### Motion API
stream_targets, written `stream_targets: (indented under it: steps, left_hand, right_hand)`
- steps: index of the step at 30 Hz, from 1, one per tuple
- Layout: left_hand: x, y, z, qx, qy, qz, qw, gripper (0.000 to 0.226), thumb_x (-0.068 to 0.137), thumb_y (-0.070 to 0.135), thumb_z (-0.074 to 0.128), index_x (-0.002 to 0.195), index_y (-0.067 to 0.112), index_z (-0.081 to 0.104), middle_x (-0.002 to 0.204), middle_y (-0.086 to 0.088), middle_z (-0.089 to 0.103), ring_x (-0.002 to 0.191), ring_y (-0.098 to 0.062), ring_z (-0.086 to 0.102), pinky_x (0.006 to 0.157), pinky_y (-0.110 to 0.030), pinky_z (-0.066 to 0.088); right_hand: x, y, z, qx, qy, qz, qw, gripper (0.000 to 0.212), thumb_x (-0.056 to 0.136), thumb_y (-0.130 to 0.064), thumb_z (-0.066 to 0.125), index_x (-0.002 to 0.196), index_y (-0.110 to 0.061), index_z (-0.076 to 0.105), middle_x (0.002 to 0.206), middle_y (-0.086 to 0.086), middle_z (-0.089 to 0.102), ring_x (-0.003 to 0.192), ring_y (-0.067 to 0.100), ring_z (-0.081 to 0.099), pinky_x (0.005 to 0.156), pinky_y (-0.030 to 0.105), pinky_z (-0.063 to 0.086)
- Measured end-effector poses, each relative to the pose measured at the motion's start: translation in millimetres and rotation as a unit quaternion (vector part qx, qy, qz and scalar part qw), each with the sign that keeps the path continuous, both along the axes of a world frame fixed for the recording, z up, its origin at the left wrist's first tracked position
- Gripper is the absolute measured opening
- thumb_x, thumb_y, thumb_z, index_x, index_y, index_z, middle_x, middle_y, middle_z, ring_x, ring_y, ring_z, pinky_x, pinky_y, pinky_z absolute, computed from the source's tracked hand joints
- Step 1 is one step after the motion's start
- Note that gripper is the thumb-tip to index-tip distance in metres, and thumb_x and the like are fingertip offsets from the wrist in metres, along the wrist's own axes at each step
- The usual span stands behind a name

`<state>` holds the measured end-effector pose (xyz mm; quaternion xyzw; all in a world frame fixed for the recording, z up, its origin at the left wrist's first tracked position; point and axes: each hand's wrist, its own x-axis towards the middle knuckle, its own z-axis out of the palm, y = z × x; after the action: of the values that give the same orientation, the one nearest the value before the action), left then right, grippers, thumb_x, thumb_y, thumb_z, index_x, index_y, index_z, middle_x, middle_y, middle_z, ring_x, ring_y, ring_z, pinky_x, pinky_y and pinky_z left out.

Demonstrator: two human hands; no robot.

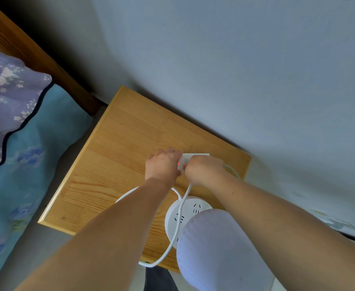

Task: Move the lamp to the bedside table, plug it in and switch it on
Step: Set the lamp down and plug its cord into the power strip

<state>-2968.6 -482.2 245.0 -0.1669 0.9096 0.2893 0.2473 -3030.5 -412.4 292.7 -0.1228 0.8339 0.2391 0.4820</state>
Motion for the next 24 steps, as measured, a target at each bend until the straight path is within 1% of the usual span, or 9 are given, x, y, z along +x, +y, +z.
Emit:
stream_targets:
  steps: [2, 8, 10, 14, 16, 18, 20, 22, 24]
  left_hand:
    - [0, 0, 1, -0.002, -0.001, -0.004, 1.000, 0.043, 0.083, 0.028, 0.066, 0.124, 0.027, 0.052, 0.118, 0.001, 0.058, 0.113, -0.024, 0.049, 0.095, -0.042, 0.041]
    - [-1, 1, 3, -0.003, -0.007, -0.011, 1.000, 0.043, 0.083, 0.025, 0.065, 0.124, 0.024, 0.052, 0.119, 0.000, 0.057, 0.113, -0.024, 0.049, 0.095, -0.041, 0.040]
    - [-1, 1, 4, -0.002, -0.005, -0.010, 1.000, 0.042, 0.084, 0.025, 0.065, 0.124, 0.024, 0.052, 0.120, 0.000, 0.057, 0.113, -0.024, 0.049, 0.095, -0.041, 0.040]
    - [-1, 0, 5, 0.003, -0.008, -0.011, 1.000, 0.045, 0.083, 0.026, 0.067, 0.125, 0.025, 0.051, 0.119, 0.001, 0.057, 0.114, -0.025, 0.048, 0.095, -0.041, 0.040]
    - [-1, 0, 6, 0.001, -0.009, -0.013, 1.000, 0.046, 0.083, 0.025, 0.067, 0.125, 0.025, 0.051, 0.120, 0.001, 0.057, 0.114, -0.025, 0.048, 0.095, -0.041, 0.040]
    - [-2, 0, 6, 0.001, -0.011, -0.011, 1.000, 0.046, 0.083, 0.025, 0.066, 0.127, 0.025, 0.050, 0.122, 0.001, 0.057, 0.116, -0.025, 0.047, 0.096, -0.041, 0.039]
    - [-2, 0, 7, 0.005, -0.016, -0.012, 1.000, 0.048, 0.083, 0.025, 0.067, 0.128, 0.026, 0.050, 0.123, 0.001, 0.056, 0.118, -0.024, 0.046, 0.098, -0.041, 0.038]
    - [-2, -1, 7, 0.011, -0.013, -0.011, 1.000, 0.048, 0.082, 0.025, 0.067, 0.127, 0.025, 0.049, 0.123, 0.001, 0.056, 0.118, -0.024, 0.046, 0.098, -0.041, 0.037]
    - [-1, -1, 7, 0.014, -0.007, -0.010, 1.000, 0.047, 0.082, 0.025, 0.068, 0.125, 0.024, 0.050, 0.121, 0.001, 0.056, 0.117, -0.024, 0.046, 0.096, -0.040, 0.038]
  right_hand:
    - [1, 0, -1, 0.001, 0.002, -0.001, 1.000, 0.030, 0.094, -0.025, 0.039, 0.119, -0.021, 0.056, 0.116, 0.005, 0.058, 0.113, 0.026, 0.052, 0.087, 0.035, 0.040]
    - [24, 16, -8, -0.090, 0.109, -0.068, 0.988, 0.027, 0.095, -0.035, 0.039, 0.113, -0.017, 0.050, 0.109, 0.004, 0.064, 0.103, 0.024, 0.059, 0.069, 0.032, 0.035]
    - [20, 15, -9, -0.080, 0.101, -0.068, 0.989, 0.028, 0.095, -0.035, 0.038, 0.113, -0.017, 0.050, 0.108, 0.004, 0.064, 0.102, 0.024, 0.059, 0.068, 0.032, 0.035]
    - [3, 6, -7, -0.014, 0.015, 0.009, 1.000, 0.031, 0.094, -0.024, 0.037, 0.119, -0.021, 0.056, 0.106, 0.003, 0.059, 0.101, 0.024, 0.055, 0.074, 0.033, 0.039]
    - [0, 6, -4, -0.014, 0.000, 0.019, 1.000, 0.032, 0.095, -0.022, 0.037, 0.121, -0.021, 0.055, 0.104, 0.003, 0.058, 0.103, 0.024, 0.055, 0.076, 0.034, 0.039]
    - [5, 12, -2, -0.050, 0.017, 0.021, 0.998, 0.031, 0.096, -0.023, 0.035, 0.121, -0.020, 0.052, 0.110, 0.004, 0.058, 0.105, 0.025, 0.056, 0.073, 0.034, 0.040]
    - [14, 20, -2, -0.096, 0.055, -0.019, 0.994, 0.032, 0.098, -0.033, 0.031, 0.119, -0.017, 0.049, 0.112, 0.006, 0.061, 0.105, 0.026, 0.058, 0.071, 0.034, 0.039]
    - [21, 26, -4, -0.126, 0.090, -0.061, 0.986, 0.039, 0.097, -0.042, 0.028, 0.116, -0.014, 0.047, 0.111, 0.008, 0.064, 0.104, 0.028, 0.059, 0.069, 0.034, 0.036]
    - [26, 32, -9, -0.148, 0.100, -0.069, 0.982, 0.040, 0.097, -0.043, 0.027, 0.112, -0.013, 0.047, 0.108, 0.009, 0.065, 0.100, 0.029, 0.061, 0.068, 0.033, 0.035]
